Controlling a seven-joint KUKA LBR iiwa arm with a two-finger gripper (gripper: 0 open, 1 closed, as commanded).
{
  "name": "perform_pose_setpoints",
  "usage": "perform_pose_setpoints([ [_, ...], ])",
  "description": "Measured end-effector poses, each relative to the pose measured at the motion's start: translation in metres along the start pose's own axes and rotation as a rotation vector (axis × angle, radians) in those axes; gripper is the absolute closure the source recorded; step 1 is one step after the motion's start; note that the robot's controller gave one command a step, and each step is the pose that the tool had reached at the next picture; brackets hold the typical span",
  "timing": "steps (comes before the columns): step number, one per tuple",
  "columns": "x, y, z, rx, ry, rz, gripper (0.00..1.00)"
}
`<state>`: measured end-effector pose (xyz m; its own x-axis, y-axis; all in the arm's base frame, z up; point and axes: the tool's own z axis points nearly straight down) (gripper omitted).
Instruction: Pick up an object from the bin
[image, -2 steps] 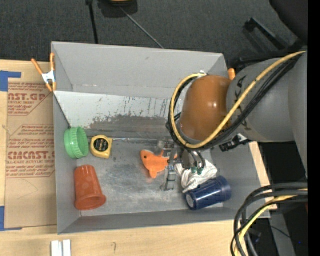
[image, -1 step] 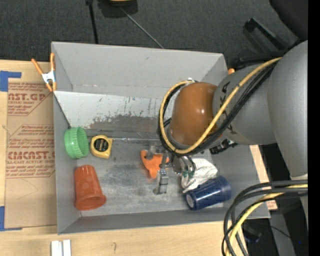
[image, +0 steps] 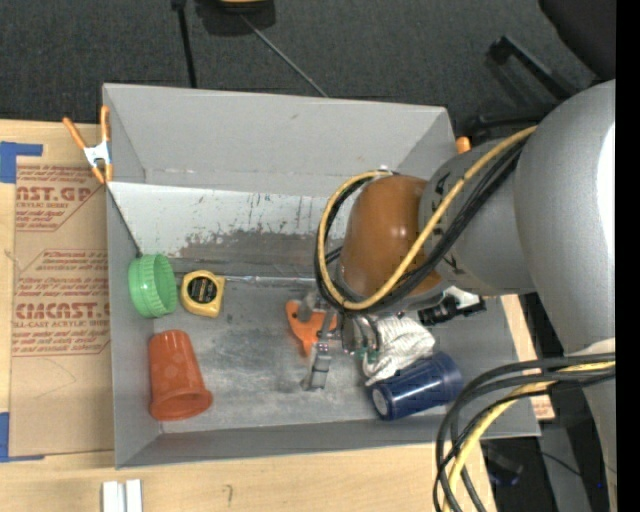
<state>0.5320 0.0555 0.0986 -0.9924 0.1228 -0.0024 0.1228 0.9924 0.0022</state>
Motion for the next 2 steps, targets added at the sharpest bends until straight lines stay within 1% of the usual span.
perform_pose_setpoints([
  [1,-0.0339,-0.0066,0.0254,-0.001,-0.010,-0.124,1.00],
  [2,-0.0339,-0.0066,0.0254,-0.001,-0.010,-0.123,1.00],
])
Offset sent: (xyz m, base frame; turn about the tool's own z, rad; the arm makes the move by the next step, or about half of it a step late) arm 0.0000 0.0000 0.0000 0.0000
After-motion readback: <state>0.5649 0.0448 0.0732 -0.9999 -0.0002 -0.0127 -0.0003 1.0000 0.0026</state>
